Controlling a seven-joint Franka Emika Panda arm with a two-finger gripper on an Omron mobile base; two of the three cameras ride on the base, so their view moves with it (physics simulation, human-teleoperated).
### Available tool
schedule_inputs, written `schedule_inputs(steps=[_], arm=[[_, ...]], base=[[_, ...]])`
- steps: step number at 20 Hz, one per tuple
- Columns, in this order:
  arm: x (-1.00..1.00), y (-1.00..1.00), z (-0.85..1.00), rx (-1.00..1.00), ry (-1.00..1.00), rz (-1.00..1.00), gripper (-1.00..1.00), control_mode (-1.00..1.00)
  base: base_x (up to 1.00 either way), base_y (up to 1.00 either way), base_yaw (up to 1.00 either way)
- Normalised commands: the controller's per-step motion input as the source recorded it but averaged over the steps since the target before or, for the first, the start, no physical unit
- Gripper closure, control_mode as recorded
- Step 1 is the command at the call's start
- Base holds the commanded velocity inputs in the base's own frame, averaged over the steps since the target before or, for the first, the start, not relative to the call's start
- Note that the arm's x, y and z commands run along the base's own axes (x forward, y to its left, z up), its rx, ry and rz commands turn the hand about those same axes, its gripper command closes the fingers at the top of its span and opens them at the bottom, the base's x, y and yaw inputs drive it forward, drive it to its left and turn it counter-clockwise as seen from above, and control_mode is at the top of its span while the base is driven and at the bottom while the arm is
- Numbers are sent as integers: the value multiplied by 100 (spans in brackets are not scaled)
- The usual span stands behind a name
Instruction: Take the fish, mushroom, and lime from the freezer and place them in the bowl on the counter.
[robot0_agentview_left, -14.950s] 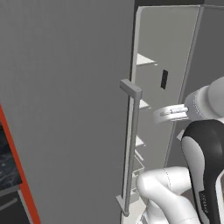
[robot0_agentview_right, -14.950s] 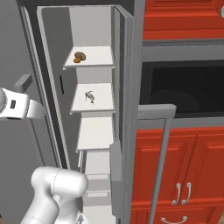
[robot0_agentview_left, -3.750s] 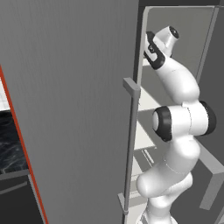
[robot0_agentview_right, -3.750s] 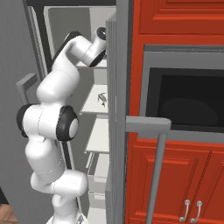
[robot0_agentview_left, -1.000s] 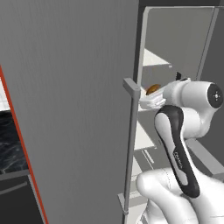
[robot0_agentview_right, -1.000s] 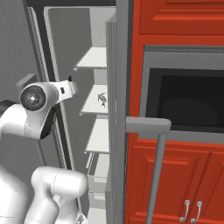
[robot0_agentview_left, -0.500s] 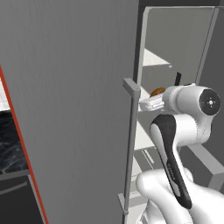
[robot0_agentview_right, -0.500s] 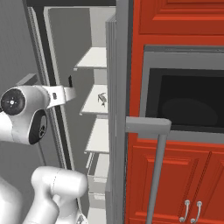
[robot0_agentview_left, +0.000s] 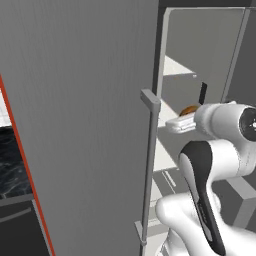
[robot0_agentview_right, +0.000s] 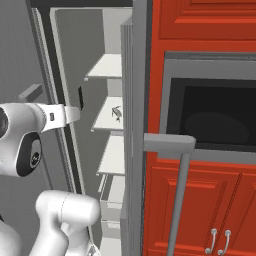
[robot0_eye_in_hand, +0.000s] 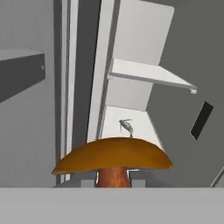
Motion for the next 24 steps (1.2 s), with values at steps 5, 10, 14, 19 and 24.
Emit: schedule_inputs(steps=[5,10,14,19,24], arm=[[-51,-4,0,4,0,0,100,-100],[-9,0,-9,7,0,0,100,-100],[0,1,-32,3,0,0,100,-100],[-9,7,-23,1,-1,0,100,100],[0,0,0,0,0,0,100,100]], base=[[0,0,0],[0,0,0],[0,0,0],[-20,16,0],[-64,92,0]])
